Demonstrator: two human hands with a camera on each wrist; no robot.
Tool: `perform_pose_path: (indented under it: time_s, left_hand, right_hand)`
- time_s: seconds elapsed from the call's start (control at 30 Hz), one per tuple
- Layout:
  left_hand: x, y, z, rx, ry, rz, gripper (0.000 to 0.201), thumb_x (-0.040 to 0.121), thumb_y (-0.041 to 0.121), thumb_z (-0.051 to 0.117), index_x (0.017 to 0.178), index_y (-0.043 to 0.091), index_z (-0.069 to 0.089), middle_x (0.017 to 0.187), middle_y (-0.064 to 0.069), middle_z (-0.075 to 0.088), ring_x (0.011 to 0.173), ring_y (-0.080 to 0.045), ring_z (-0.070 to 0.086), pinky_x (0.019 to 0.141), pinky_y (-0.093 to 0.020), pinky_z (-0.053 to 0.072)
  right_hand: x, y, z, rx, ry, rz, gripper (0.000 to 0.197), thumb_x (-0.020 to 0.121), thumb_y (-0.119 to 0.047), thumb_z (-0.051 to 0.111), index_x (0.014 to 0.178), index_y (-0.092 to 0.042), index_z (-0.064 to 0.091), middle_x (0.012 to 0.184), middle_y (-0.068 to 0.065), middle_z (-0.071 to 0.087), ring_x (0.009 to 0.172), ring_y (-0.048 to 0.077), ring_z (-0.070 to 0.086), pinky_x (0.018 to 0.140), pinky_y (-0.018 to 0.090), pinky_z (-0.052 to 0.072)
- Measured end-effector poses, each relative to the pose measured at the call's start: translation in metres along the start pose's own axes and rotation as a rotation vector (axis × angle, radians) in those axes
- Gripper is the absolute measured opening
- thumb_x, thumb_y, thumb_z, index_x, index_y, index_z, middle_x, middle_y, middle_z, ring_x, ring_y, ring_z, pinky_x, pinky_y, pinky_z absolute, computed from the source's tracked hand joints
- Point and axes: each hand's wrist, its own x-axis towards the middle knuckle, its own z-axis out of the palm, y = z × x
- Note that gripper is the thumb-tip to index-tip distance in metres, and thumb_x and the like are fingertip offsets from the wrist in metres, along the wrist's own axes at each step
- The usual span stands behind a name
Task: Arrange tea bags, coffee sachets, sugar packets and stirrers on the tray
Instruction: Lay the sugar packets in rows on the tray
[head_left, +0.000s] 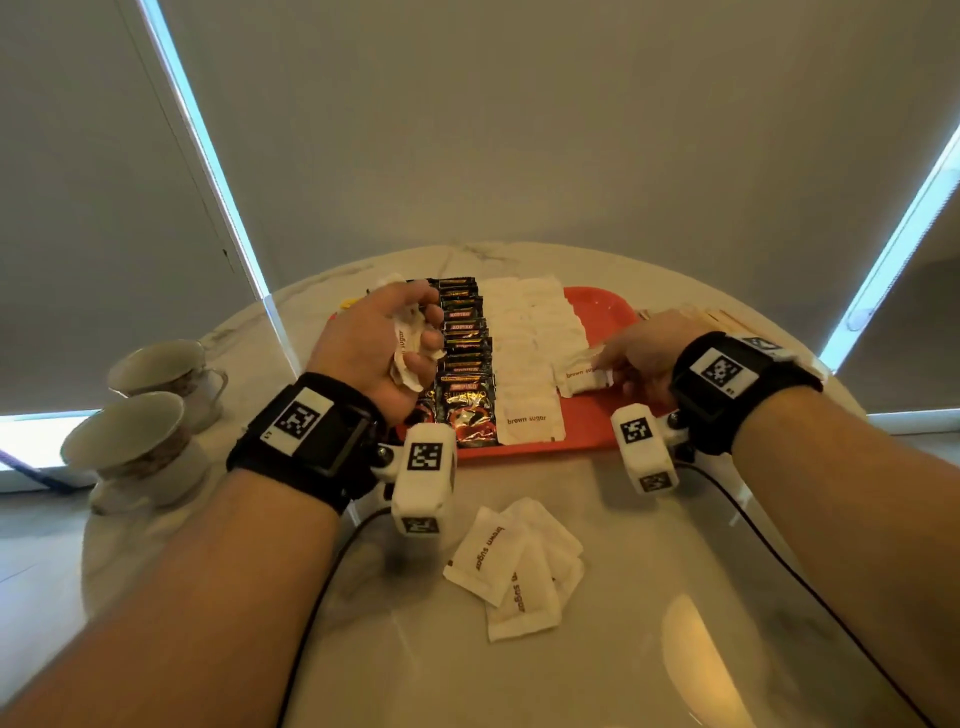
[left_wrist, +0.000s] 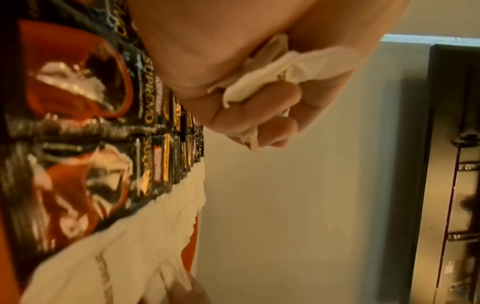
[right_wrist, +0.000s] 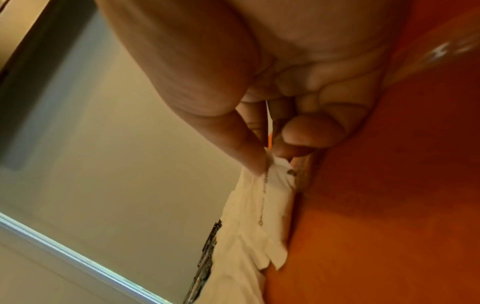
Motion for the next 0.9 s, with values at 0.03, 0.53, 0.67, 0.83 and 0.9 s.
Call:
perform_pose_path:
  time_s: [0.03, 0.53, 0.67, 0.83, 0.9]
  left_hand:
    - [-0.001, -0.001, 0.002, -0.011, -0.003, -0.006, 0.011, 0.101, 0.026, 0.062, 0.097, 0.016, 0.060, 0.076, 0.001, 0.060, 0.053, -0.008, 0.050, 0.035, -0.014, 0.034]
    - [-0.009, -0.021, 0.003, -0.018, -0.022, -0.009, 0.008, 0.101, 0.021, 0.060, 0.097, 0.014, 0.062, 0.076, -0.002, 0.061, 0.053, -0.010, 0.049, 0.036, -0.016, 0.031]
    - [-0.010, -0.022, 0.002, -0.095, -0.029, -0.008, 0.009, 0.096, 0.013, 0.051, 0.099, 0.012, 0.060, 0.080, -0.004, 0.059, 0.056, -0.012, 0.047, 0.038, -0.017, 0.032]
    - [-0.011, -0.019, -0.001, -0.299, -0.024, 0.038, 0.025, 0.071, 0.012, 0.050, 0.095, 0.010, 0.056, 0.085, -0.009, 0.056, 0.064, -0.017, 0.046, 0.045, -0.023, 0.037]
    - [-0.009, -0.017, -0.004, -0.385, 0.023, 0.082, 0.025, 0.073, 0.013, 0.049, 0.097, 0.008, 0.054, 0.088, -0.011, 0.055, 0.067, -0.020, 0.049, 0.054, -0.027, 0.041]
  right_hand:
    - [0.001, 0.000, 0.000, -0.005, -0.009, -0.004, 0.009, 0.088, -0.001, 0.072, 0.096, 0.000, 0.069, 0.082, 0.012, 0.064, 0.059, 0.017, 0.052, 0.057, 0.027, 0.045]
    - [-0.002, -0.009, 0.001, 0.194, -0.033, -0.125, 0.006, 0.093, -0.004, 0.068, 0.096, -0.001, 0.064, 0.077, 0.011, 0.059, 0.063, 0.020, 0.058, 0.060, 0.031, 0.054]
    - [-0.012, -0.014, 0.012, 0.179, -0.156, -0.086, 0.010, 0.097, -0.008, 0.065, 0.101, 0.001, 0.063, 0.082, 0.013, 0.064, 0.069, 0.023, 0.066, 0.068, 0.034, 0.057]
    - [-0.049, -0.035, 0.035, 0.315, -0.334, -0.315, 0.009, 0.092, -0.012, 0.072, 0.096, -0.006, 0.068, 0.077, 0.007, 0.065, 0.066, 0.018, 0.063, 0.062, 0.029, 0.054]
    - [-0.069, -0.044, 0.053, 0.213, -0.478, -0.459, 0.015, 0.087, -0.017, 0.079, 0.097, -0.009, 0.071, 0.078, 0.005, 0.068, 0.068, 0.017, 0.063, 0.063, 0.030, 0.054]
